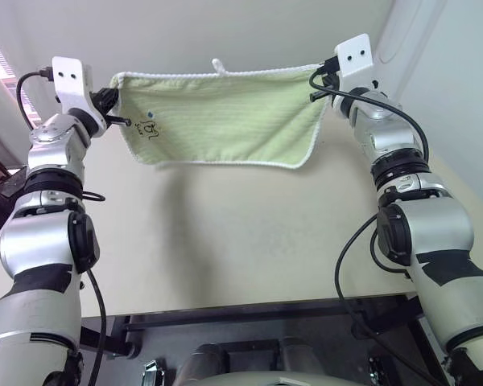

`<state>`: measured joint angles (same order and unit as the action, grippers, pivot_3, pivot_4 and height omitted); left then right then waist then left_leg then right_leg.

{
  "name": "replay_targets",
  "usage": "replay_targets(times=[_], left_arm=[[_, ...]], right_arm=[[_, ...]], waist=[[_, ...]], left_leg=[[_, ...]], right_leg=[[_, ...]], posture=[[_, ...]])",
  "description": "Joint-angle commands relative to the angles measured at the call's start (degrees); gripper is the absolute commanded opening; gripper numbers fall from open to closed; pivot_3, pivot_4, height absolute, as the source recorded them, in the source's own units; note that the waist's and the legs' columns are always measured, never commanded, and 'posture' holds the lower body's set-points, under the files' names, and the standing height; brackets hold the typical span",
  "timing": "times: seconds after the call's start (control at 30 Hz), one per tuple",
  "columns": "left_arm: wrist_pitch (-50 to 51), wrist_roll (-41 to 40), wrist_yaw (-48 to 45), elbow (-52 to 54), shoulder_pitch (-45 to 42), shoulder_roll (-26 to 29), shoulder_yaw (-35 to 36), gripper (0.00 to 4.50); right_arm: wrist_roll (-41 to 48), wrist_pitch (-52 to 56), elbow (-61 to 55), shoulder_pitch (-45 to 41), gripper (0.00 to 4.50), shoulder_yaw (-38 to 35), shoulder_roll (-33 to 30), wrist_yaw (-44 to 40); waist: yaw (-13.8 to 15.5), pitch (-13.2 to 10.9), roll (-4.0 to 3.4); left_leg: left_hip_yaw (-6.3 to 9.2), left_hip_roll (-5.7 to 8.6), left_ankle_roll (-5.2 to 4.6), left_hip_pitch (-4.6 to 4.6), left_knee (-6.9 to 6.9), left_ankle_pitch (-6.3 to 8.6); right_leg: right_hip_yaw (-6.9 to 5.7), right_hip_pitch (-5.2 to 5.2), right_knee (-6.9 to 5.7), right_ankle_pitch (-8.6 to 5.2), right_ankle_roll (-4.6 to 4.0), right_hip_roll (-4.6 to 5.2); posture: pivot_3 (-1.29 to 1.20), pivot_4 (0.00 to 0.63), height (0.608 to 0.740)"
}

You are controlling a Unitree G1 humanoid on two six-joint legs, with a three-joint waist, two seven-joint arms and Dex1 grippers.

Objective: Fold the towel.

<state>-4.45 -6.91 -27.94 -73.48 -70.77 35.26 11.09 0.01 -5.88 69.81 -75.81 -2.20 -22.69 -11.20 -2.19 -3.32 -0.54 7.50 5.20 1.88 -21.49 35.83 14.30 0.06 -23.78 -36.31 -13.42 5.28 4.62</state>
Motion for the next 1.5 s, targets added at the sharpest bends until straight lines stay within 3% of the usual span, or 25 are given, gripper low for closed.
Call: replay_targets(times=[0.03, 0.27, 0.4, 0.57, 0.73, 0.87, 1.3, 1.5], left_arm=[[-3.60, 1.43, -4.87, -0.44, 0.17, 0.71, -0.32, 0.02], [-6.35, 0.42, -27.07, 6.53, 15.39, 3.57, -1.45, 0.02], [-4.18, -2.18, -34.70, 18.61, 27.07, 6.31, -0.16, 0.02], [5.25, -8.15, -36.50, 40.14, 43.37, 9.02, 3.55, 0.02], [15.80, -14.60, -37.14, 61.59, 59.83, 11.79, 7.59, 0.02], [20.05, -17.09, -36.49, 72.24, 69.52, 13.42, 10.42, 0.02], [19.28, -16.77, -39.14, 75.30, 86.26, 17.24, 16.95, 0.02], [18.15, -16.63, -39.37, 74.28, 88.21, 17.49, 17.47, 0.02]], right_arm=[[0.37, -8.51, -0.25, -0.65, 0.00, -2.35, -1.23, 0.48], [2.95, -15.40, -9.58, 13.01, 0.00, -2.39, -3.74, -16.31], [9.11, -11.30, -27.87, 26.88, 0.00, -2.79, -6.29, -28.90], [17.02, 1.17, -50.08, 43.39, 0.00, -4.12, -11.78, -38.05], [16.83, 4.13, -59.77, 56.86, 0.00, -3.95, -17.78, -43.58], [16.50, 5.36, -61.98, 62.84, 0.00, -4.75, -19.67, -43.81], [22.43, 9.07, -73.98, 79.57, 0.00, -11.38, -23.53, -48.03], [27.43, 13.20, -80.31, 85.29, 0.00, -14.32, -26.40, -52.11]], waist=[[-0.38, 0.00, 0.00], [-2.31, 0.02, 0.01], [-3.19, 0.01, 0.01], [-3.08, 0.01, 0.01], [-1.71, 0.00, 0.06], [-0.50, -0.03, 0.07], [1.89, -0.08, 0.15], [1.95, -0.12, 0.20]], left_leg=[[0.00, 0.01, 0.00, 0.00, -0.01, 0.00], [-0.03, 0.01, -0.27, 0.25, 0.10, 0.14], [0.04, -0.07, -0.29, 0.15, 0.25, 0.14], [0.10, -0.07, -0.29, 0.30, 0.43, 0.14], [0.08, -0.18, -0.29, 1.09, 0.38, 0.15], [0.04, -0.25, -0.29, 1.20, 0.37, 0.16], [-0.18, -0.35, -0.39, 1.02, 0.19, 0.25], [-0.27, -0.51, -0.24, 1.00, 0.21, 0.41]], right_leg=[[0.01, -0.01, 0.00, 0.00, 0.01, 0.01], [0.00, 0.27, -0.09, 0.01, 0.05, -0.10], [0.02, 0.12, -0.37, 0.01, 0.05, -0.11], [0.11, 0.22, -0.68, -0.02, 0.04, -0.04], [0.28, 0.88, -0.62, -0.46, -0.07, -0.10], [0.28, 0.99, -0.67, -0.65, -0.25, -0.10], [0.27, 0.96, -0.19, -0.70, -0.18, -0.06], [0.20, 1.10, 0.17, -0.70, -0.16, -0.09]], posture=[[0.00, 0.000, 0.740], [0.00, 0.000, 0.740], [0.00, 0.000, 0.740], [0.00, 0.000, 0.740], [0.00, 0.000, 0.740], [0.00, 0.000, 0.740], [0.00, 0.000, 0.740], [0.00, 0.000, 0.740]])
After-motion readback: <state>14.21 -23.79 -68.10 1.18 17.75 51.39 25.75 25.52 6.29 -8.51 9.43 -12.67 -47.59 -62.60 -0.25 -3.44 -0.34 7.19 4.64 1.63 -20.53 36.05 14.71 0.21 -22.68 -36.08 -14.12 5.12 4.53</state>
